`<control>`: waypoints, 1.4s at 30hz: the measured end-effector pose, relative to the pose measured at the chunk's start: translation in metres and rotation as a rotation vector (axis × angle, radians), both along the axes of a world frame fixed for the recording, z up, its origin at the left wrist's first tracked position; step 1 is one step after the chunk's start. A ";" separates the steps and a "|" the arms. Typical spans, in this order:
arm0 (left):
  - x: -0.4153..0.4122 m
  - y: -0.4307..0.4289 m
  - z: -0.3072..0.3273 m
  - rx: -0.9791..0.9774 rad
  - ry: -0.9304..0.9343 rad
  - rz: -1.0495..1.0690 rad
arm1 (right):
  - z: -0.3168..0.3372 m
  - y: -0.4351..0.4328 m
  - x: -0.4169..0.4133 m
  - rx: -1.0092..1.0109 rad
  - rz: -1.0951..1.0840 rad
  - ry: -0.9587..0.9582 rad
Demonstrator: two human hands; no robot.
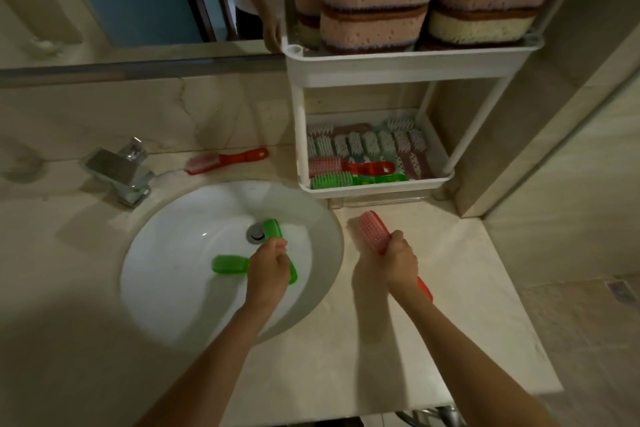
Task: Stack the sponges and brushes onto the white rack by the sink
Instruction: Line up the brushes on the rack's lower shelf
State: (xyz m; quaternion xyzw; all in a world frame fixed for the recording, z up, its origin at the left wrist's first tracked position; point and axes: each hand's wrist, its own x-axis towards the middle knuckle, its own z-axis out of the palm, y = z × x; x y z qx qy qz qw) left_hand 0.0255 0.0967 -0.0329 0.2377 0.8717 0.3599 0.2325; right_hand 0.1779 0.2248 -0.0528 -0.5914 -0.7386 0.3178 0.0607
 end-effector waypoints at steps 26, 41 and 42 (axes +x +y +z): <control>-0.126 -0.012 -0.148 -0.891 0.675 -1.011 | -0.043 -0.043 -0.134 -0.264 0.225 -0.008; -0.132 -0.042 -0.027 -0.992 0.525 -0.896 | 0.035 -0.049 -0.104 -0.110 0.132 0.023; -0.128 -0.040 -0.018 -0.981 0.502 -0.893 | 0.040 -0.049 -0.100 -0.117 0.113 0.031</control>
